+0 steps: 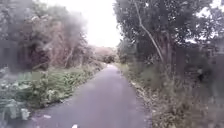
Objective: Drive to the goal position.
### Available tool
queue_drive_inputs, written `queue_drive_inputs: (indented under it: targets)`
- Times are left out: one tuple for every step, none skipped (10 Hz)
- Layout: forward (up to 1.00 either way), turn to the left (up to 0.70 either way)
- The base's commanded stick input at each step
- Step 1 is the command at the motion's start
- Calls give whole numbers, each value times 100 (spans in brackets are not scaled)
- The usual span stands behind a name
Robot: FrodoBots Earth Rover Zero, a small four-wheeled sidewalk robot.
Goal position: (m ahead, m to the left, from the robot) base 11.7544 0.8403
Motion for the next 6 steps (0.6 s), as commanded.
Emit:
queue_drive_inputs:
  targets:
    - [85, 1]
    - [85, 1]
    - [85, 1]
    - [85, 1]
    - [85, 1]
    - [85, 2]
